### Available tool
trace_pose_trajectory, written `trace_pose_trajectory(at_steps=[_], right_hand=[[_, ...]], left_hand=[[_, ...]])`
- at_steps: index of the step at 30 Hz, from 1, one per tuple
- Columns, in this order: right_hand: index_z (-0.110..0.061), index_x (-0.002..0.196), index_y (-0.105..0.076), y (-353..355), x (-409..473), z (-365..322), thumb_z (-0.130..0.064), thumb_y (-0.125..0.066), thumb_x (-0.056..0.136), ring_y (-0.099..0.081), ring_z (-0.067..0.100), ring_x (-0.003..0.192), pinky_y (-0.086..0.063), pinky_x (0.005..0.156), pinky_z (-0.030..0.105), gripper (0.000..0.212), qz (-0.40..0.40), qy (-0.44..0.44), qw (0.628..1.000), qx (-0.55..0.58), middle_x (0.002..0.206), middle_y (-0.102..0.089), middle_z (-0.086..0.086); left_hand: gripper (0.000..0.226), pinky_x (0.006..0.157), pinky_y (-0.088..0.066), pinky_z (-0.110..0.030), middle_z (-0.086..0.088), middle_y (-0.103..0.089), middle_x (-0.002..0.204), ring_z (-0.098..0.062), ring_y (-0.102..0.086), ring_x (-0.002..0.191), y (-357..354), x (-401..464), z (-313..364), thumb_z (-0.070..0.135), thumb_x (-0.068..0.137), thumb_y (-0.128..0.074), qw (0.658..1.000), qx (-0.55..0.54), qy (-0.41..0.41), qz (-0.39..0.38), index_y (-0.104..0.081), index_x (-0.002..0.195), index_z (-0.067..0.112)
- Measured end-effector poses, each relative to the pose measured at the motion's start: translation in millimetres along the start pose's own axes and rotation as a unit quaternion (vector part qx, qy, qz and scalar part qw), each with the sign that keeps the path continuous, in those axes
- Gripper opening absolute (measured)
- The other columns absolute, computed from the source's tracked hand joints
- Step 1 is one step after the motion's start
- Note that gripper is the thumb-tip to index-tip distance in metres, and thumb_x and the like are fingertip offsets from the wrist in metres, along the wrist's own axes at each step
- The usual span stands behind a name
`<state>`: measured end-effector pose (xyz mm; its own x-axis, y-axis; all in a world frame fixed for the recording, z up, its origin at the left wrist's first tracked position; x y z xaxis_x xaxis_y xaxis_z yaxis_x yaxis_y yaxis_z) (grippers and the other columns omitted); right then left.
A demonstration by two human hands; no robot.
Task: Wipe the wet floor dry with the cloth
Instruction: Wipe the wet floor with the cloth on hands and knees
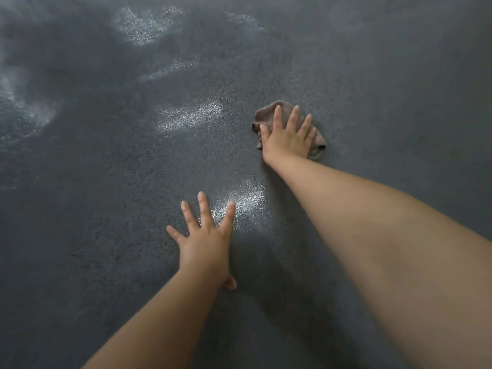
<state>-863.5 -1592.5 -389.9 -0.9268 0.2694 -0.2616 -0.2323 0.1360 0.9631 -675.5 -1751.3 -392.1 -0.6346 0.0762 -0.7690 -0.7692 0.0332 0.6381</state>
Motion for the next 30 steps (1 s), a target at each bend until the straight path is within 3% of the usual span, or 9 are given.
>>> trace_pose_trajectory(at_steps=[3,8,16,30], right_hand=[[-0.028,0.152,-0.001,9.3,25.2,-12.6,-0.056,-0.018,0.098,0.013,0.039,0.143,0.007,0.115,0.051,0.063,-0.015,0.007,1.0,0.007,0.159,0.011,0.009],[-0.04,0.149,0.002,14.3,41.7,-16.5,-0.077,-0.019,0.085,0.019,0.046,0.139,0.012,0.112,0.054,0.077,-0.044,0.041,0.998,0.002,0.157,0.018,0.008],[-0.038,0.15,-0.003,16.4,45.4,-8.3,-0.059,-0.021,0.096,0.015,0.038,0.143,0.009,0.115,0.048,0.06,-0.023,0.024,0.999,0.023,0.159,0.012,0.003],[-0.034,0.151,-0.006,7.6,-3.3,89.1,-0.057,-0.02,0.097,0.01,0.034,0.145,0.006,0.117,0.046,0.06,-0.021,-0.074,0.997,0.031,0.16,0.009,0.002]], left_hand=[[0.145,0.105,-0.008,-0.07,-0.022,0.043,0.142,-0.052,0.029,0.132,0.2,2.0,0.0,0.05,0.058,-0.083,1.0,-0.006,0.003,-0.001,0.036,0.139,0.032],[0.145,0.105,-0.007,-0.07,-0.022,0.046,0.14,-0.052,0.031,0.131,-0.4,3.1,-0.5,0.049,0.058,-0.083,1.0,-0.018,0.0,-0.006,0.037,0.138,0.033],[0.144,0.106,-0.01,-0.069,-0.022,0.046,0.139,-0.052,0.03,0.132,0.1,2.1,-1.1,0.05,0.06,-0.082,1.0,-0.012,-0.006,-0.005,0.038,0.137,0.033],[0.145,0.106,-0.011,-0.068,-0.02,0.043,0.142,-0.051,0.026,0.134,4.2,0.2,-1.8,0.053,0.057,-0.083,1.0,-0.008,-0.009,0.018,0.036,0.139,0.033]])
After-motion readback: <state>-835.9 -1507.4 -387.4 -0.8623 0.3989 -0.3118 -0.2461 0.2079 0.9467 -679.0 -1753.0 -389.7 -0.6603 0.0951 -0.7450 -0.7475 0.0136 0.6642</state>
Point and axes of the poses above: each hand's wrist, its own x-axis towards the middle knuckle, its own y-axis out of the back of the hand, z = x × y, the point moved 9 cm from there along x, towards the middle knuckle
